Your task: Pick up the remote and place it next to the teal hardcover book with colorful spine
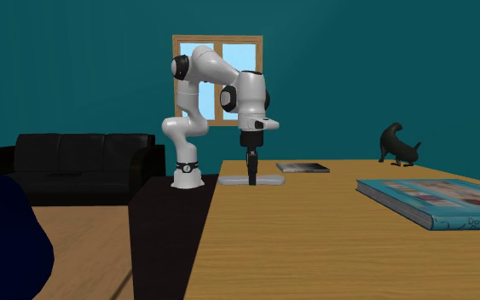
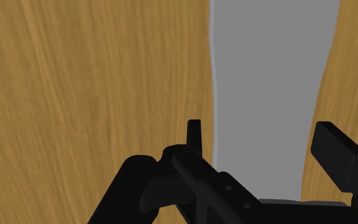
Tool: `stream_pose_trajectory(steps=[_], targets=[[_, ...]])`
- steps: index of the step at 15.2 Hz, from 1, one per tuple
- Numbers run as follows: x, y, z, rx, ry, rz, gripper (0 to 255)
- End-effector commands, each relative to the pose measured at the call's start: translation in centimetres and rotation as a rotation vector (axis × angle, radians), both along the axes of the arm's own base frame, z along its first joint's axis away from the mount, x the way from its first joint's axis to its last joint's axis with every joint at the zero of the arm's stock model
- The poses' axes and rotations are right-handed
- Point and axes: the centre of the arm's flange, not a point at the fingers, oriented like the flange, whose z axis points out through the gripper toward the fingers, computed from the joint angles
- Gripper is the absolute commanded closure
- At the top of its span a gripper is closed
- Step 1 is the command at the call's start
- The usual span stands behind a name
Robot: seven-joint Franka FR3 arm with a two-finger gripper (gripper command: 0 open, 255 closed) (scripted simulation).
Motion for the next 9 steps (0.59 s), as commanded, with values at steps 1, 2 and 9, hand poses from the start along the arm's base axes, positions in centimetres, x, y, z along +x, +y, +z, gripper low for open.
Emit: stream_pose_trajectory(steps=[1,2,9], targets=[[0.0,0.0,0.0,0.0,0.0,0.0,255],[0.0,0.0,0.0,0.0,0.0,0.0,255],[0.0,0.0,3.7,0.0,0.0,0.0,255]])
